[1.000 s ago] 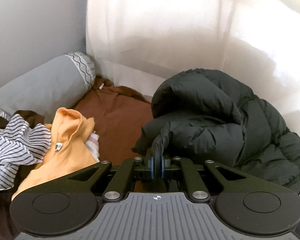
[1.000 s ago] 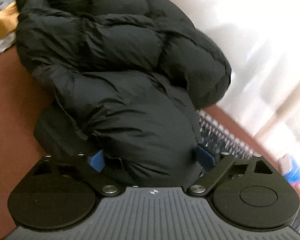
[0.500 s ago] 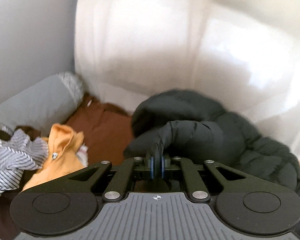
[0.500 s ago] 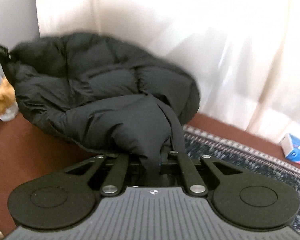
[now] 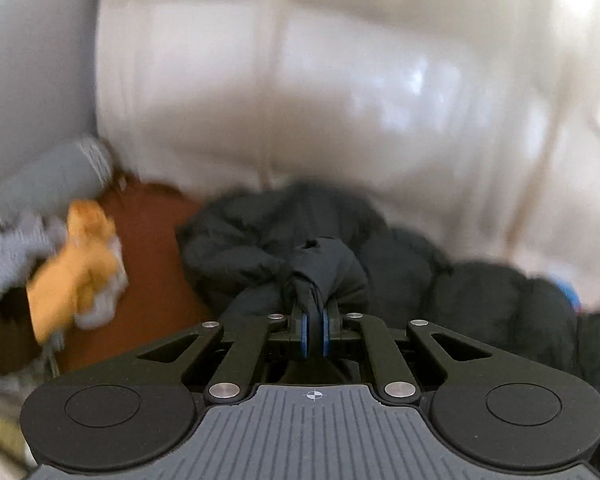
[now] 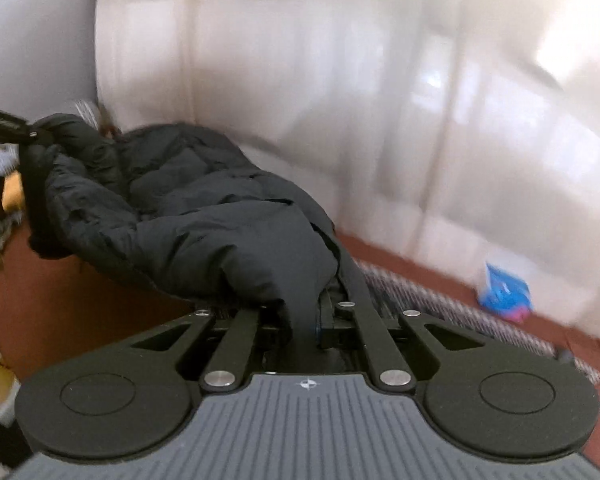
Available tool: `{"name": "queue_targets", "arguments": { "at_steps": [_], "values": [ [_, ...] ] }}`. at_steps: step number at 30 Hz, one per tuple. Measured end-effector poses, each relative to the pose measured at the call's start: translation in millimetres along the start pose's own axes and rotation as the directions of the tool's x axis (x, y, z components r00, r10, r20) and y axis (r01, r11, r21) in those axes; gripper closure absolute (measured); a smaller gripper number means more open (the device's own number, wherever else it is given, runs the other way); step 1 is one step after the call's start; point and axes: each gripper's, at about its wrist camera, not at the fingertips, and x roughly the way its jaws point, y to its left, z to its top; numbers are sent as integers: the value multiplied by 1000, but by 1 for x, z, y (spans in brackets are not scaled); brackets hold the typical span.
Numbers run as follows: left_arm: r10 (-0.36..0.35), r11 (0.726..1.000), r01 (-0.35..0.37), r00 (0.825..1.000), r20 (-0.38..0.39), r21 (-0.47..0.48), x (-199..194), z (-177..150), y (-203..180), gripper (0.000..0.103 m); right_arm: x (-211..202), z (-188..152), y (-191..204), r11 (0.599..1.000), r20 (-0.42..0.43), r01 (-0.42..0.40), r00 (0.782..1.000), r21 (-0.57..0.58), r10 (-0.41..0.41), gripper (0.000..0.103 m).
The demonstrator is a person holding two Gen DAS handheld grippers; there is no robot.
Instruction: Fold clothes
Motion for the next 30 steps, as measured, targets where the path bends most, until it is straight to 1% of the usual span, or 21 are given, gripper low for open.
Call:
{"name": "queue_targets", "arguments": {
  "at_steps": [3, 6, 10, 15, 16, 17, 19, 20, 21, 23, 24, 25, 26, 27, 28, 29, 30],
  "values": [
    [-21, 999, 27, 992, -122, 47, 7, -44, -26, 101, -1, -34, -15, 999, -70, 37, 997, 28, -34, 95],
    [-35, 996, 52, 978, -204, 79, 13, -78, -44, 101, 7, -65, -28, 996, -133, 62, 990, 60, -53, 95],
    [-8, 981, 54, 971, -238, 188, 22, -107, -66, 100, 19, -103, -34, 995, -209, 77, 976, 61, -63, 95],
    [25, 959, 61, 955, -297, 276, 42, -135, -74, 97, 34, -142, -32, 995, -269, 83, 961, 46, -68, 93],
    [28, 956, 64, 951, -307, 287, 46, -139, -74, 93, 38, -149, -32, 996, -278, 85, 958, 41, -70, 93],
    [31, 954, 67, 948, -316, 293, 50, -143, -74, 75, 42, -156, -31, 996, -288, 86, 955, 35, -73, 92],
    [32, 951, 73, 943, -331, 300, 54, -149, -74, 70, 48, -170, -30, 996, -304, 90, 950, 25, -78, 87],
    [25, 952, 79, 943, -331, 296, 52, -150, -74, 65, 49, -173, -30, 995, -302, 93, 950, 19, -83, 85],
    [16, 953, 84, 946, -324, 293, 48, -149, -71, 60, 46, -173, -30, 995, -294, 94, 952, 13, -86, 83],
    [16, 952, 72, 959, -282, 297, 32, -141, -65, 39, 41, -172, -29, 995, -278, 95, 956, 2, -91, 79],
    [20, 952, 61, 966, -259, 301, 24, -137, -63, 37, 39, -172, -29, 995, -270, 96, 958, -4, -94, 75],
    [26, 951, 50, 971, -239, 304, 15, -131, -60, 34, 36, -172, -29, 995, -261, 97, 960, -9, -96, 72],
    [31, 951, 38, 975, -218, 306, 7, -123, -53, 32, 32, -171, -29, 995, -252, 96, 963, -11, -96, 66],
    [38, 951, 25, 980, -198, 307, 0, -115, -47, 30, 25, -167, -30, 996, -240, 90, 967, -4, -88, 56],
    [48, 952, 8, 984, -174, 307, -9, -108, -41, 27, 18, -164, -30, 996, -227, 87, 970, 3, -85, 49],
    [63, 952, -16, 987, -146, 307, -17, -102, -38, 24, 11, -161, -32, 996, -209, 92, 974, 6, -89, 40],
    [84, 950, -43, 989, -120, 308, -19, -96, -33, 23, 4, -157, -33, 995, -193, 97, 977, 7, -93, 39]
  ]
}}
